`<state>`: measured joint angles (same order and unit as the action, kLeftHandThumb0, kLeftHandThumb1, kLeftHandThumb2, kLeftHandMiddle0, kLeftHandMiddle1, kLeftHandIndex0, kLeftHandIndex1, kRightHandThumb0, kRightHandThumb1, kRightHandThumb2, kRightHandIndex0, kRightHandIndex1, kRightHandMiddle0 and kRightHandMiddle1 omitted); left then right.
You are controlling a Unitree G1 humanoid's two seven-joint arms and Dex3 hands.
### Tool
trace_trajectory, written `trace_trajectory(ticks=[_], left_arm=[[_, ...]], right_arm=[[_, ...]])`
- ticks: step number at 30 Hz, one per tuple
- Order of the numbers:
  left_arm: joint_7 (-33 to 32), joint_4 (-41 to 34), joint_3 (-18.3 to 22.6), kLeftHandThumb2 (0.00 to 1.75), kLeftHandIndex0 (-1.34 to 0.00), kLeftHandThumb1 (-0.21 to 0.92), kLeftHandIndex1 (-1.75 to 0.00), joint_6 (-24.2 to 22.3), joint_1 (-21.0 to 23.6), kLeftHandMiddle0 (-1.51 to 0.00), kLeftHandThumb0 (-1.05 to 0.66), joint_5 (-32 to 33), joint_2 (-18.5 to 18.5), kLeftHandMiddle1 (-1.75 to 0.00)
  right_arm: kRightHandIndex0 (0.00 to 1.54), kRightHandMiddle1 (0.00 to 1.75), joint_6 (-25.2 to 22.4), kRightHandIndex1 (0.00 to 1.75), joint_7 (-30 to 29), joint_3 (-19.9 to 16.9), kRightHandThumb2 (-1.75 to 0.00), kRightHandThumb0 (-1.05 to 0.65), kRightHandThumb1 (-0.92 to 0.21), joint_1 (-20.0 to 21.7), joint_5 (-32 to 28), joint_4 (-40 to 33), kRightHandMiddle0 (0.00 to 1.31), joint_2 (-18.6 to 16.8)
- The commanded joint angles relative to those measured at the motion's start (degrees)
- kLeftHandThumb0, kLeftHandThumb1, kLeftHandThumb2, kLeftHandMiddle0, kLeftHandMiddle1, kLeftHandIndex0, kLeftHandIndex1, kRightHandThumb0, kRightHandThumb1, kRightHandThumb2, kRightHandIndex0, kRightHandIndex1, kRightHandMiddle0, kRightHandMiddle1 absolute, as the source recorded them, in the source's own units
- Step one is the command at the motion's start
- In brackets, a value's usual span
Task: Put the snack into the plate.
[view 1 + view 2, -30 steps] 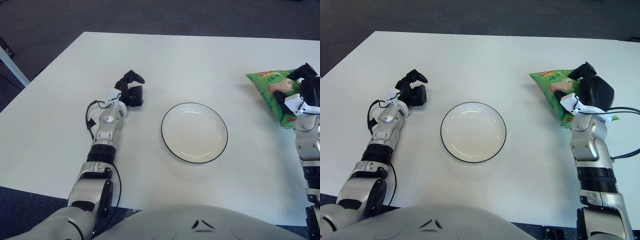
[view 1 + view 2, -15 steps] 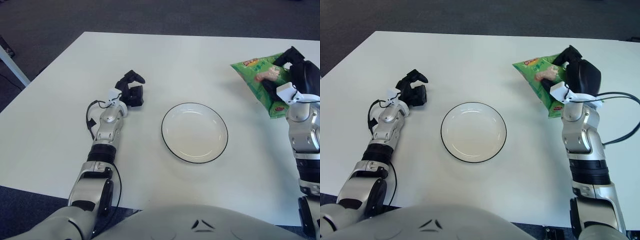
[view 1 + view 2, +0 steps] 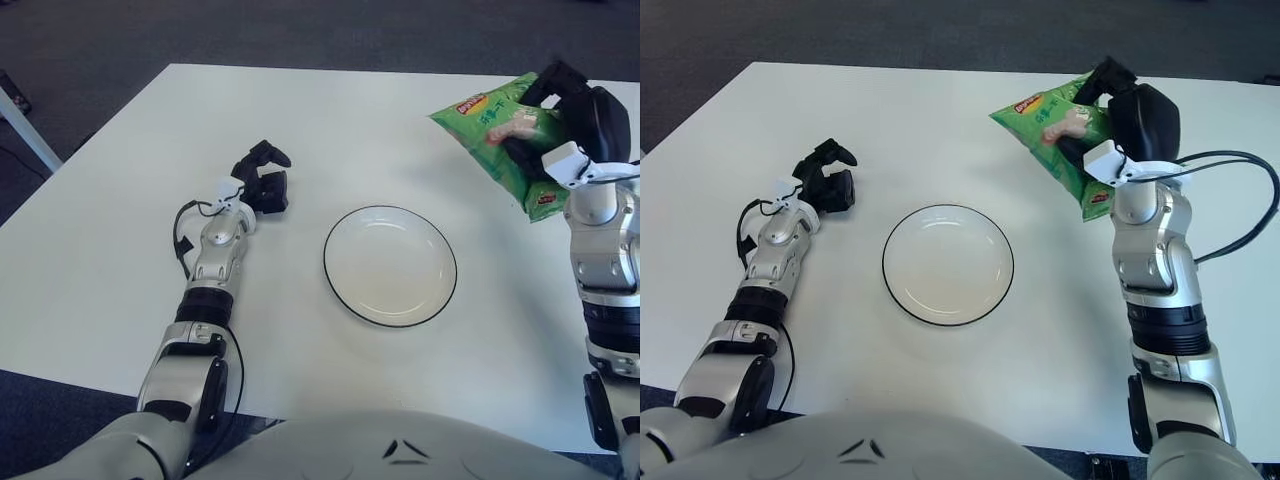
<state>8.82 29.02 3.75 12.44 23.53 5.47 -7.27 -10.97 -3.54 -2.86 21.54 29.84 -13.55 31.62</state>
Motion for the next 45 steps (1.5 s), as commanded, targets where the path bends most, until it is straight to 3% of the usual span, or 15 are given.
trace_trajectory(ticks=[1,9,14,26,30,38,45], left_arm=[[0.14,2.58,-0.45,1.25,-0.57,0.37,-1.75,-1.3,-3.25,-1.21,-0.46,-0.85,0.54,-1.75],[0.64,3.09,-0.24,1.24,-0.56,0.38,-1.75,-1.2,-3.09,-1.2,-0.46,-0.04,0.83,-1.75],[0.72,3.49,-0.22,1.24,-0.56,0.38,-1.75,-1.12,-2.87,-1.19,-0.46,0.23,0.97,-1.75],[1.54,4.12,-0.03,1.23,-0.56,0.39,-1.75,-0.83,-2.49,-1.17,-0.46,0.77,1.06,-1.75],[1.48,4.31,0.05,1.23,-0.56,0.38,-1.75,-1.1,-2.26,-1.18,-0.46,0.89,1.25,-1.75],[1.15,3.99,-0.03,1.24,-0.56,0.38,-1.75,-1.34,-2.33,-1.19,-0.46,0.59,1.38,-1.75],[0.96,3.38,-0.08,1.24,-0.57,0.37,-1.75,-1.58,-2.62,-1.18,-0.46,0.53,1.52,-1.75]], right_arm=[[0.83,1.75,2.86,1.75,0.5,1.0,-1.68,0.0,0.0,3.41,-0.74,-0.31,0.63,-0.97],[0.88,1.75,0.78,1.72,6.63,4.56,-1.71,0.0,0.04,4.71,1.71,-7.64,0.65,-1.73],[0.93,1.75,2.23,1.66,10.26,6.18,-1.74,0.0,0.08,5.89,0.48,-8.39,0.68,-1.75],[0.97,1.75,-4.54,1.62,22.35,10.2,-1.75,0.0,0.1,7.43,-0.27,-13.71,0.7,-3.97],[0.96,1.75,-6.87,1.63,27.81,10.88,-1.75,0.0,0.1,8.3,-5.1,-14.43,0.7,-5.01],[0.93,1.75,-6.64,1.66,31.67,11.49,-1.75,0.0,0.09,8.22,-11.2,-13.92,0.7,-7.01],[0.9,1.75,-10.14,1.71,36.05,12.1,-1.75,0.0,0.07,7.0,-16.88,-15.65,0.69,-7.49]])
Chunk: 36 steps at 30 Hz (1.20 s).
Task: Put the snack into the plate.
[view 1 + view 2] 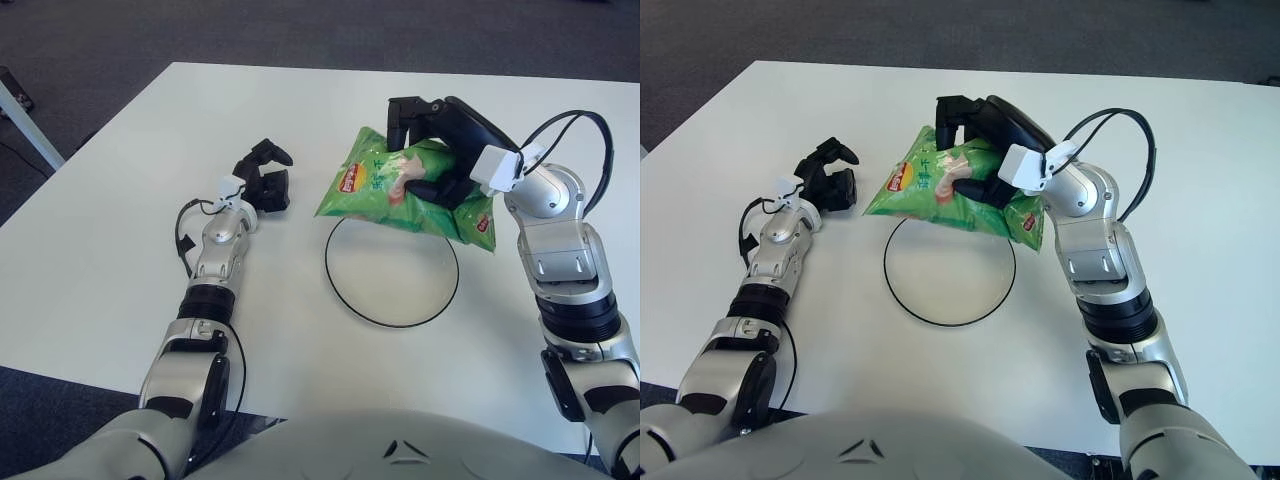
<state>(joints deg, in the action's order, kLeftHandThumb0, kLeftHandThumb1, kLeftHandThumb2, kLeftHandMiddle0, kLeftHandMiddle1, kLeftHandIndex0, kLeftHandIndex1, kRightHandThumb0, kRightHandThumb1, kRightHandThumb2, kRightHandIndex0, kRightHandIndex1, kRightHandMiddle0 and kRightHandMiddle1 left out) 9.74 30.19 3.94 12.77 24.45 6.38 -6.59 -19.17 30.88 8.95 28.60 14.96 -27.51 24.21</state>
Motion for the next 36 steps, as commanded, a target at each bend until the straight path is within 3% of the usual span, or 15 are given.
trace_trajectory(ticks=[1,14,21,27,36], left_arm=[[0.03,2.22,-0.26,1.24,-0.57,0.37,-1.75,-1.85,-3.56,-1.18,-0.46,-0.42,0.84,-1.75],[0.11,1.99,-0.13,1.24,-0.56,0.38,-1.75,-1.43,-3.75,-1.18,-0.46,-0.27,1.1,-1.75],[0.14,1.91,-0.13,1.22,-0.55,0.39,-1.75,-1.19,-3.9,-1.17,-0.45,-0.26,1.21,-1.75],[-0.2,1.58,0.0,1.22,-0.55,0.4,-1.75,-1.37,-4.01,-1.18,-0.45,-0.23,1.48,-1.75],[-0.92,1.06,-0.23,1.24,-0.56,0.37,-1.75,-2.03,-4.16,-1.16,-0.46,-0.83,1.58,-1.75]], right_arm=[[0.9,1.75,-2.83,1.72,2.17,0.42,-1.75,0.0,0.07,-0.18,-2.49,-2.09,0.69,0.0],[0.9,1.75,-9.95,1.72,8.67,0.55,-1.75,0.0,0.07,-0.43,-10.79,-3.64,0.68,2.05],[0.92,1.75,-11.75,1.7,11.71,1.55,-1.75,0.0,0.07,0.01,-13.88,-2.98,0.67,3.63],[0.91,1.75,-11.98,1.72,13.89,0.65,-1.75,0.0,0.07,0.43,-18.65,-0.64,0.67,3.02],[0.94,1.5,-11.79,1.75,13.58,-1.23,-1.73,-0.01,0.13,-0.31,-24.39,1.18,0.84,1.94]])
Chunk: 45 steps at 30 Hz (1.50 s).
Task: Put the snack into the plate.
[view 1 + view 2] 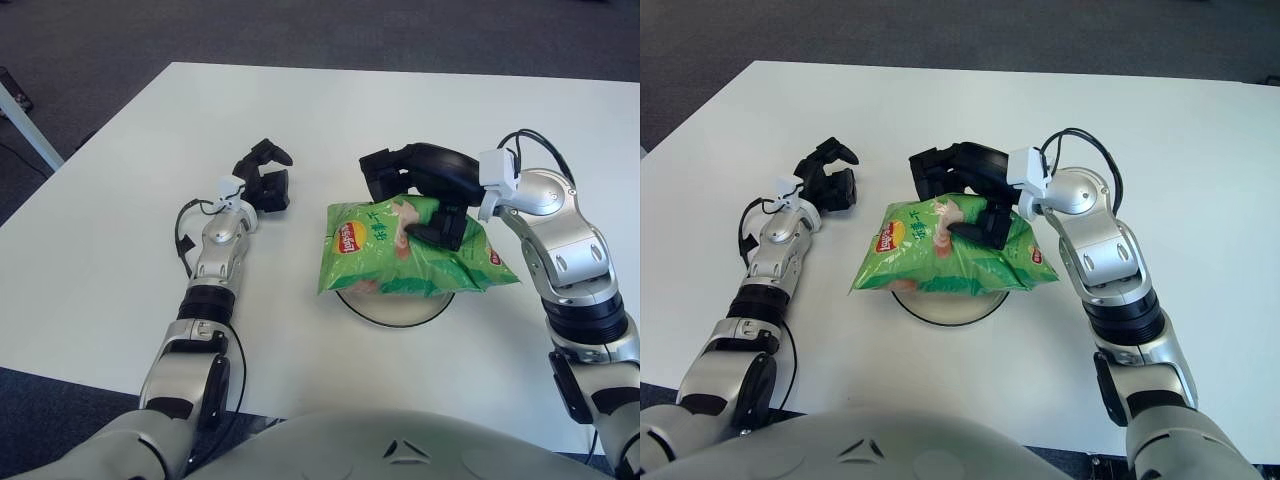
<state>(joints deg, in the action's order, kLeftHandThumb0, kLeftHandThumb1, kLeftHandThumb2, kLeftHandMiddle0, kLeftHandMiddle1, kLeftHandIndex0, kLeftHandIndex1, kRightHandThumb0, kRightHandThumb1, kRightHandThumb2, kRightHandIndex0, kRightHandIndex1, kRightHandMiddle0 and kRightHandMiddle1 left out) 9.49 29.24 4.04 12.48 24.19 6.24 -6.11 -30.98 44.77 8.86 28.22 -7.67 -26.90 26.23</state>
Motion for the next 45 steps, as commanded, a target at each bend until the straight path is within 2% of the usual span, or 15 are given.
trace_trajectory(ticks=[1,7,9,10,11,12,16,19,22,25,26,28,34,40,45], left_arm=[[-0.76,1.97,-0.36,1.25,-0.57,0.37,-1.75,-1.76,-3.92,-1.16,-0.46,-0.76,1.08,-1.75],[-1.16,1.73,-0.46,1.26,-0.57,0.36,-1.75,-2.14,-3.99,-1.15,-0.46,-0.99,1.14,-1.75],[-1.34,1.59,-0.49,1.26,-0.57,0.36,-1.75,-2.66,-4.01,-1.15,-0.46,-1.06,1.09,-1.75],[-1.48,1.5,-0.49,1.26,-0.57,0.36,-1.75,-2.99,-4.03,-1.15,-0.46,-1.09,1.07,-1.75],[-1.58,1.42,-0.5,1.26,-0.57,0.36,-1.75,-3.22,-4.04,-1.15,-0.46,-1.11,1.06,-1.75],[-1.64,1.35,-0.51,1.26,-0.57,0.36,-1.75,-3.44,-4.06,-1.15,-0.46,-1.09,1.05,-1.75],[-1.56,1.13,-0.57,1.25,-0.57,0.37,-1.75,-4.07,-4.09,-1.15,-0.46,-0.88,1.0,-1.75],[-1.59,0.85,-0.34,1.24,-0.56,0.38,-1.75,-4.79,-4.08,-1.16,-0.46,-0.38,1.23,-1.75],[-1.79,0.09,-0.16,1.23,-0.56,0.38,-1.75,-5.46,-4.27,-1.17,-0.46,-0.08,1.48,-1.75],[-1.88,-0.85,-0.06,1.21,-0.55,0.4,-1.75,-5.68,-4.6,-1.18,-0.45,-0.05,1.69,-1.75],[-1.71,-0.88,-0.11,1.21,-0.55,0.4,-1.75,-5.24,-4.67,-1.18,-0.45,-0.15,1.68,-1.75],[-1.4,-0.91,-0.2,1.21,-0.54,0.4,-1.75,-4.58,-4.77,-1.19,-0.45,-0.31,1.63,-1.75],[-0.73,-0.47,-0.33,1.21,-0.54,0.4,-1.75,-3.61,-4.66,-1.19,-0.45,-0.36,1.49,-1.75],[-0.33,0.22,-0.34,1.22,-0.55,0.4,-1.75,-2.64,-4.51,-1.17,-0.45,-0.33,1.37,-1.75],[-0.14,0.53,-0.41,1.22,-0.55,0.39,-1.75,-2.15,-4.47,-1.17,-0.45,-0.41,1.25,-1.75]], right_arm=[[0.93,1.49,0.1,1.75,-0.44,-1.27,-1.72,-0.01,0.13,-0.08,-2.07,0.62,0.84,-0.08],[0.89,1.48,1.18,1.75,-0.42,-1.09,-1.65,-0.01,0.06,-0.37,-2.25,0.55,0.79,1.07],[0.77,1.61,1.86,1.75,-0.27,-0.74,-1.59,-0.01,-0.03,-0.4,-1.67,0.26,0.71,1.91],[0.69,1.65,1.82,1.73,0.12,-0.61,-1.5,-0.01,-0.12,-0.31,-1.72,0.15,0.64,2.36],[0.59,1.66,1.75,1.67,0.36,-0.53,-1.26,-0.01,-0.31,-0.24,-1.89,0.12,0.51,2.65],[0.53,1.67,1.42,1.63,1.06,-0.7,-1.09,-0.01,-0.44,-0.09,-2.87,0.36,0.43,2.76],[0.19,1.6,2.18,1.45,4.23,-1.94,-1.17,-0.31,-0.19,-0.42,-7.78,3.83,0.11,1.93],[0.08,1.5,0.51,1.33,7.94,-2.57,-1.17,-0.4,-0.14,0.81,-12.62,4.94,0.04,2.3],[0.03,1.37,3.07,1.17,11.01,-2.2,-1.13,-0.46,-0.15,1.31,-13.4,5.84,0.02,3.89],[0.01,1.2,5.44,0.93,13.4,-2.19,-1.05,-0.55,-0.2,1.8,-13.52,6.89,0.0,4.85],[0.01,1.18,5.63,0.9,14.22,-2.71,-1.04,-0.56,-0.2,1.95,-14.23,7.55,0.0,5.02],[0.0,1.02,5.84,0.7,15.12,-3.55,-0.99,-0.61,-0.24,2.06,-15.33,8.55,0.0,5.19],[0.0,0.69,5.58,0.3,15.81,-4.05,-0.85,-0.74,-0.37,2.23,-16.74,9.49,0.0,5.57],[0.0,0.54,6.48,0.1,17.04,-4.89,-0.78,-0.8,-0.43,1.96,-18.85,10.56,0.0,5.43],[0.0,0.57,8.85,0.06,16.38,-5.69,-0.76,-0.82,-0.45,1.99,-17.51,10.62,0.0,6.79]])
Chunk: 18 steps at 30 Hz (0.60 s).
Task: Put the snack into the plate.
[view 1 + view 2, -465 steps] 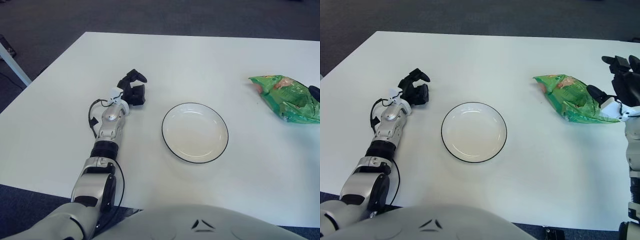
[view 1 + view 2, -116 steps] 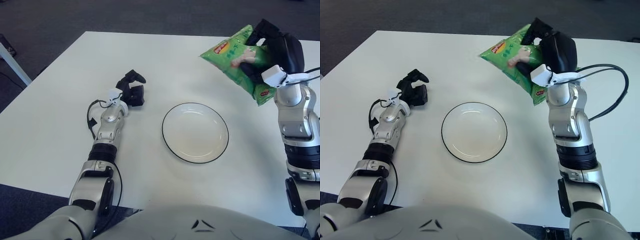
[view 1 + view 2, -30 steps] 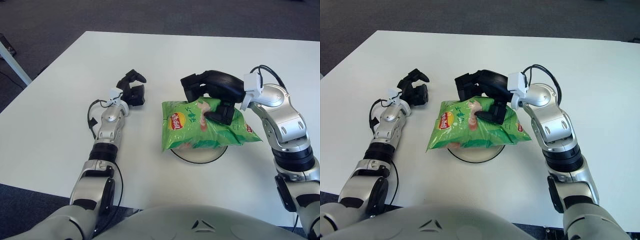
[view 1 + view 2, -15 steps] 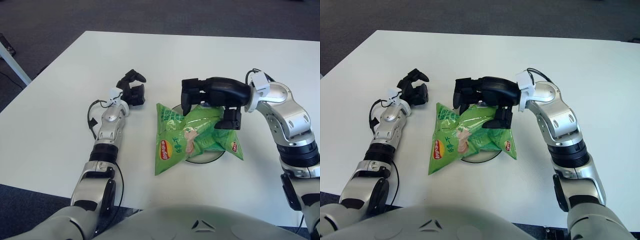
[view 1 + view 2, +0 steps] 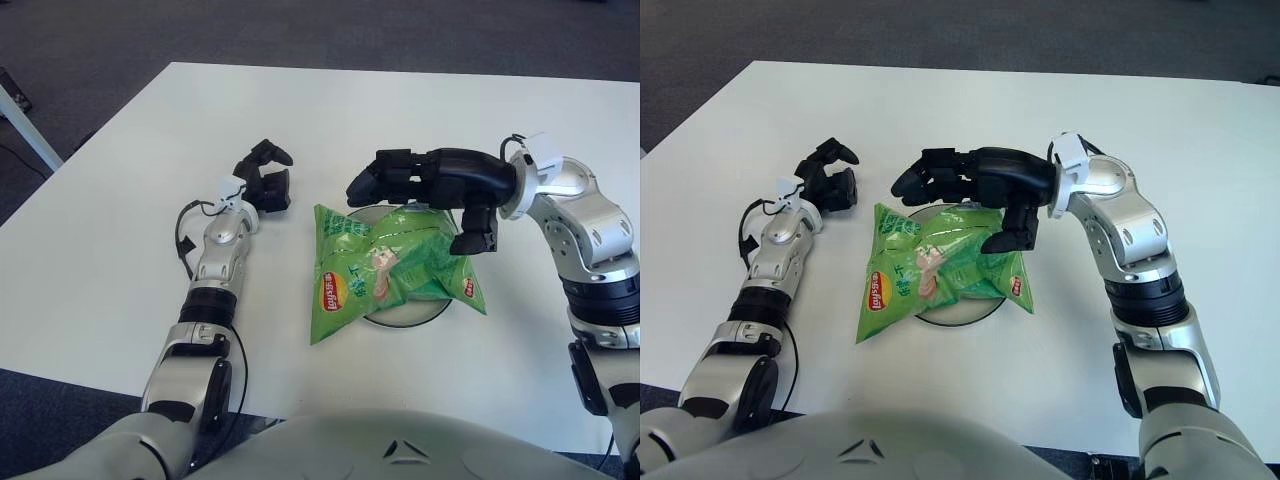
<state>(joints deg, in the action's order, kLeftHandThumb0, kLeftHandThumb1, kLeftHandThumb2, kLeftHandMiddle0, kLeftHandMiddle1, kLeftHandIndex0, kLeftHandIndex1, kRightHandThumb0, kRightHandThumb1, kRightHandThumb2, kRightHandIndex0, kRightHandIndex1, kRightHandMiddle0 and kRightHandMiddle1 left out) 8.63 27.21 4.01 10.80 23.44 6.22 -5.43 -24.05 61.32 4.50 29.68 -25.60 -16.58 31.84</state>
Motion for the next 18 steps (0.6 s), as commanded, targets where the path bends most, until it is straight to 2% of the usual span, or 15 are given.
trace_trajectory(ticks=[1,4,6,8,12,18], left_arm=[[0.83,2.59,-0.38,1.22,-0.55,0.39,-1.75,-0.46,-3.72,-1.17,-0.45,-0.33,0.54,-1.75],[0.97,2.65,-0.39,1.22,-0.55,0.39,-1.75,-0.42,-3.71,-1.17,-0.45,-0.26,0.5,-1.75],[1.06,2.64,-0.37,1.22,-0.55,0.39,-1.75,-0.21,-3.81,-1.17,-0.45,-0.16,0.6,-1.75],[1.06,2.64,-0.33,1.22,-0.55,0.39,-1.75,-0.09,-3.86,-1.17,-0.45,-0.12,0.66,-1.75],[0.98,2.64,-0.3,1.22,-0.55,0.39,-1.75,-0.1,-3.88,-1.17,-0.45,-0.18,0.66,-1.75],[1.02,2.76,-0.31,1.22,-0.55,0.39,-1.75,0.01,-3.86,-1.16,-0.45,-0.21,0.69,-1.75]], right_arm=[[0.0,0.58,2.44,0.05,-0.11,-1.58,-0.75,-0.82,-0.45,0.56,0.46,0.55,0.0,1.34],[0.0,0.58,3.29,0.04,-0.07,-1.74,-0.72,-0.84,-0.49,0.57,0.46,0.94,0.0,1.62],[0.0,0.58,6.03,0.04,0.25,-3.52,-0.71,-0.85,-0.5,-0.5,0.99,2.5,0.0,2.71],[0.0,0.54,8.52,0.03,0.11,-4.6,-0.7,-0.87,-0.52,-1.21,2.1,4.08,0.0,3.56],[0.01,0.46,10.51,0.03,-0.75,-5.33,-0.63,-0.89,-0.59,-1.47,2.41,5.82,0.0,3.35],[0.02,0.41,13.8,0.04,2.38,-9.38,-0.61,-0.9,-0.64,-1.1,-1.85,10.93,0.0,3.25]])
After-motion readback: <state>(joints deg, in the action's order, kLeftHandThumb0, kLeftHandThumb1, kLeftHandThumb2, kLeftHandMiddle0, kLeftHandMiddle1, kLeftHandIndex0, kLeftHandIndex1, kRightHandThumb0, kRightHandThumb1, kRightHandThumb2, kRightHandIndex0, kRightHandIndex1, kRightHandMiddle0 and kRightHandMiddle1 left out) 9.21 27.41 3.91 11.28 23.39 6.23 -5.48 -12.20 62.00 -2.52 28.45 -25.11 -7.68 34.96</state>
